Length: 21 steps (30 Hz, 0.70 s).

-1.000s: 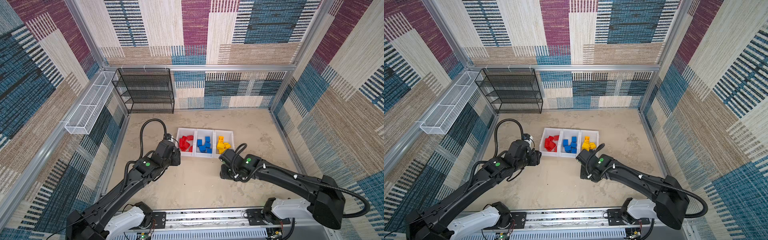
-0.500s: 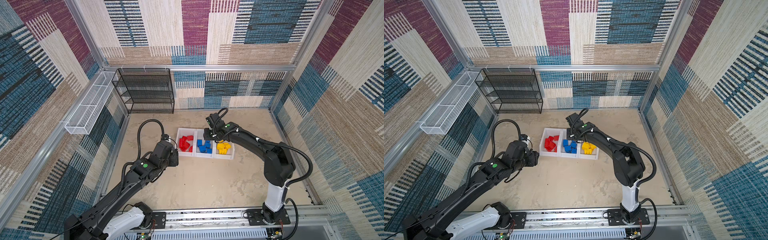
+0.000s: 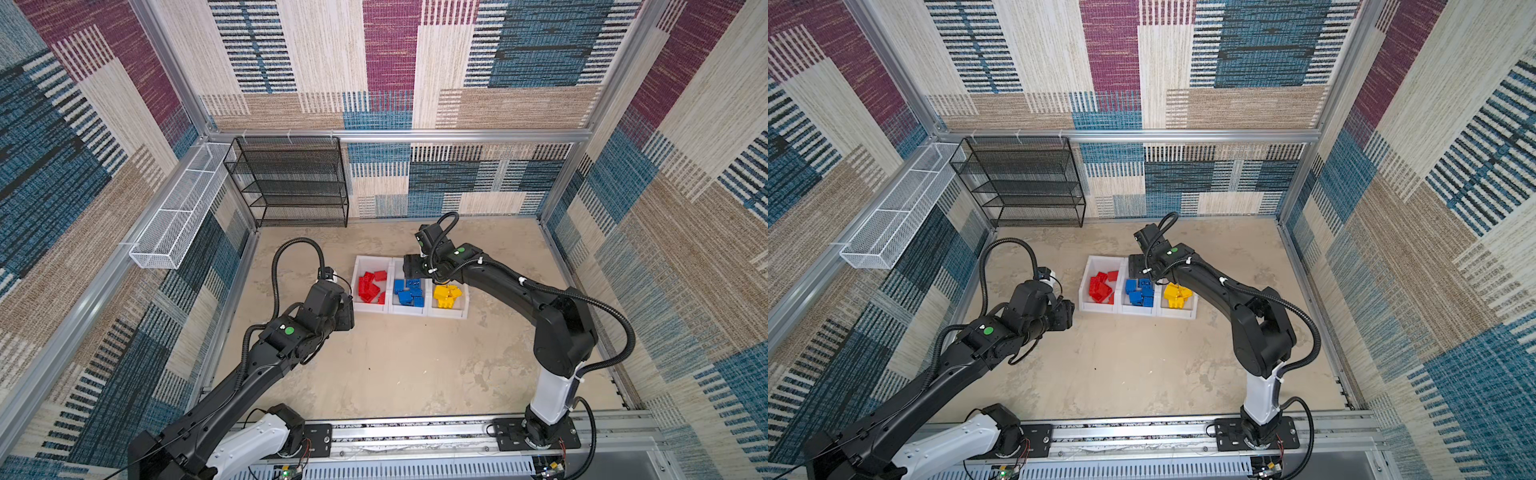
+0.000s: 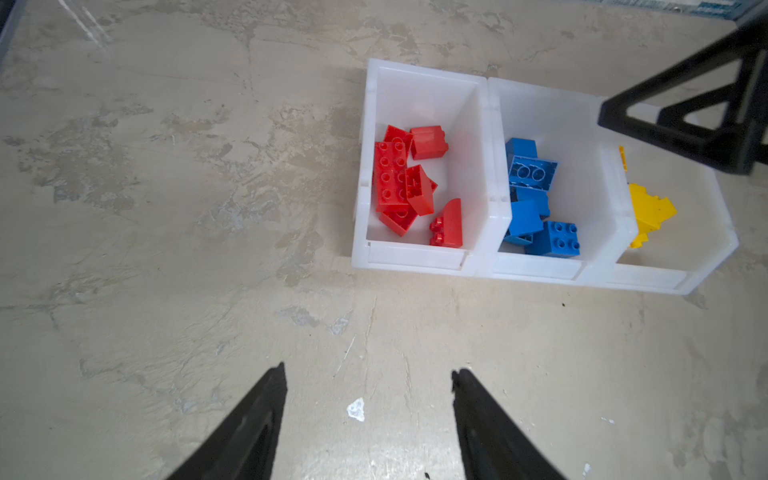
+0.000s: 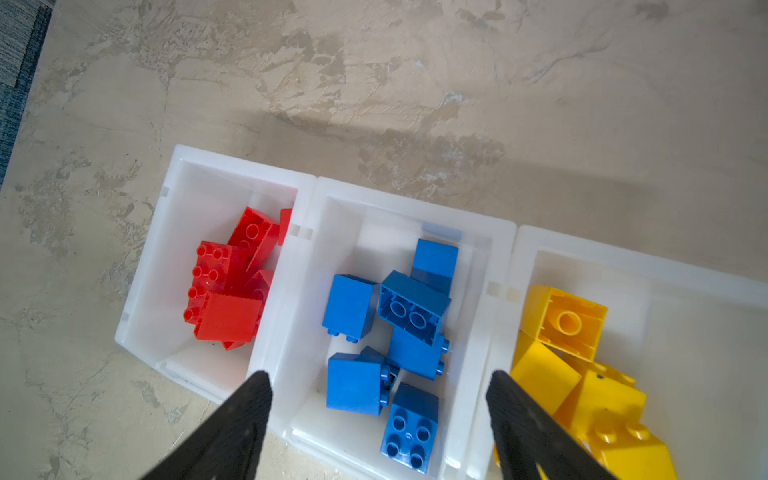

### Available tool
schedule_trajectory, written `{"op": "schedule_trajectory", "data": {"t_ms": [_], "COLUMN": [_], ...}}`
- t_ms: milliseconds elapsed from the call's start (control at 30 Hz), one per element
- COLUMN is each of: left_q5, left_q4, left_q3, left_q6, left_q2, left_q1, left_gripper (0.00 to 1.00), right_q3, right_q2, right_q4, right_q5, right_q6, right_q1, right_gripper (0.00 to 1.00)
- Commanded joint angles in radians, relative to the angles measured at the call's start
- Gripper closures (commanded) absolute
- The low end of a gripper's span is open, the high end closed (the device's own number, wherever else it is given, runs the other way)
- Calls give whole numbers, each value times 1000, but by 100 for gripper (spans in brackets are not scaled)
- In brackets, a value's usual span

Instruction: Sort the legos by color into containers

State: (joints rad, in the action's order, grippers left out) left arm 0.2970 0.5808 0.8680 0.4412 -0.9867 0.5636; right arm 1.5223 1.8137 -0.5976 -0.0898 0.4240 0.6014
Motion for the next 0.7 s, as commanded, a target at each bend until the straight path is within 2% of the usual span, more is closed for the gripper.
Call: {"op": "schedule_trajectory", "data": {"t_ms": [0, 100, 133, 200, 300, 367, 467, 533, 567, 667], "left_q5": [151, 224, 241, 289, 232, 197, 48, 21, 12, -129], "left_q4": [-135, -395, -503, -707, -901, -1011, -1156, -1311, -1303, -1300], "left_q3": [-32, -147, -213, -351, -508, -562, -569, -552, -513, -445], "left_q6": [-179, -345, -414, -485, -523, -472, -418, -433, -437, -413], "left_q2": [43, 118, 138, 150, 112, 43, -133, -281, -329, -452], "left_q1": [-40, -146, -182, -246, -336, -378, -465, -502, -510, -562], "left_gripper": [30, 23, 20, 13, 8, 6, 1, 1, 1, 1], "right_q3": [-81, -275, -385, -595, -897, -1087, -1289, -1334, -1349, -1377], "right_q2": [-124, -336, -422, -578, -766, -842, -847, -780, -729, -583], "right_q4": [127, 315, 417, 607, 856, 1030, 1296, 1397, 1450, 1631], "right_q5": [-83, -205, -227, -245, -265, -267, -239, -218, -213, -235], "right_q6": [-65, -135, -167, -216, -273, -315, -369, -370, -372, -363], "right_q1": [-24, -67, -97, -167, -294, -367, -448, -489, -507, -545], "right_gripper": [12, 5, 1, 0, 0, 0, 0, 0, 0, 1]}}
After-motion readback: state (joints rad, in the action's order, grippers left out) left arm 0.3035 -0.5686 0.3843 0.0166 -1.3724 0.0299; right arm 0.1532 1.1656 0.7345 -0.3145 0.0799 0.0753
